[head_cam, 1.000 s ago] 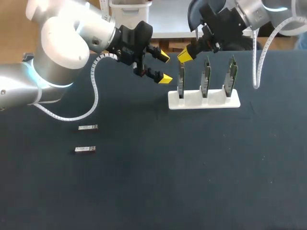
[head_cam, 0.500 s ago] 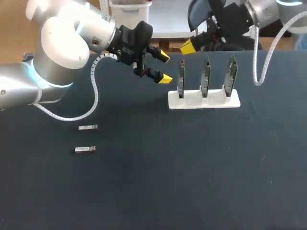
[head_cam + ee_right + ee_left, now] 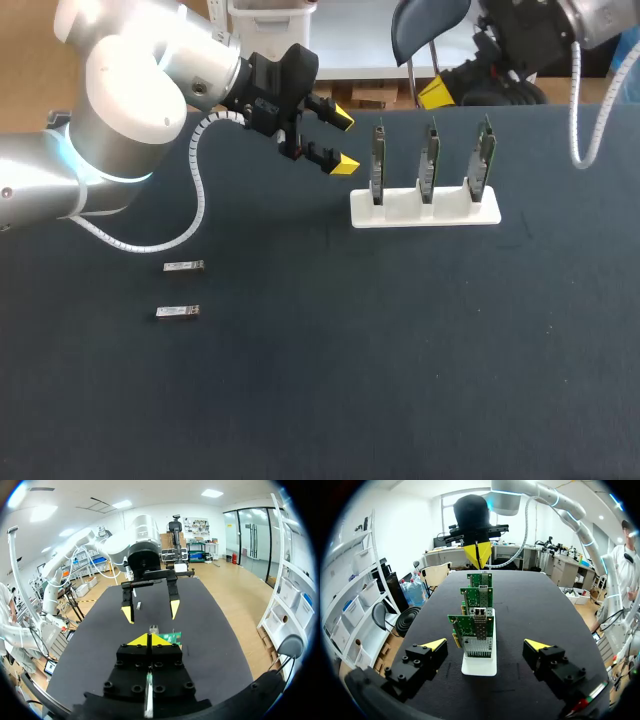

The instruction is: Pick up the optical module with the left hand, and insert it into the network port with the right hand.

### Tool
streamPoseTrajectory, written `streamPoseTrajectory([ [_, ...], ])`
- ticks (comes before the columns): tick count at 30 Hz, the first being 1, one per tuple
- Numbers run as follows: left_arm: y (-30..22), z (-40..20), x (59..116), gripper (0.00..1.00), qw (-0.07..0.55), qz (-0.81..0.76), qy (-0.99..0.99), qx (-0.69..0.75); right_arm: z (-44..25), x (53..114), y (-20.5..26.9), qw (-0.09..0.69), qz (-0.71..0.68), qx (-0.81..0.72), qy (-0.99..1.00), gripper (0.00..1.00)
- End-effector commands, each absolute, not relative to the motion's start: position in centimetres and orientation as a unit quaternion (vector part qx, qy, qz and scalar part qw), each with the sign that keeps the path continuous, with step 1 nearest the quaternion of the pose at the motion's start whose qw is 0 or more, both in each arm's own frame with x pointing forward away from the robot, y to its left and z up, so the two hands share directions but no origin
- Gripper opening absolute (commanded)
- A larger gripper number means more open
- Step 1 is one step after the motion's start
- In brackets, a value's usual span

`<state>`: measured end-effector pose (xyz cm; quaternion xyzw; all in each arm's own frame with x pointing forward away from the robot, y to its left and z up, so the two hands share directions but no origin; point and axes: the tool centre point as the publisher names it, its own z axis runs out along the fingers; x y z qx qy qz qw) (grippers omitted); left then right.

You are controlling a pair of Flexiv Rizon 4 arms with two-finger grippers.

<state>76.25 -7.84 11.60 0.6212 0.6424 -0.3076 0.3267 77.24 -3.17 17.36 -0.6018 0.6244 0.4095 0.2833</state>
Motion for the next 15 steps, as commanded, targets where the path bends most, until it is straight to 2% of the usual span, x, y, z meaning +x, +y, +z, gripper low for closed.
streamPoseTrajectory([
  [1, -7.9, 11.7, 76.3, 1.00, 0.324, -0.306, 0.644, 0.622, 17.2, 76.4, -4.3, 0.284, 0.409, -0.601, 0.625, 0.00],
  [15, -7.9, 11.7, 76.3, 1.00, 0.324, -0.306, 0.644, 0.622, 15.7, 76.6, -7.2, 0.272, 0.401, -0.596, 0.640, 0.00],
])
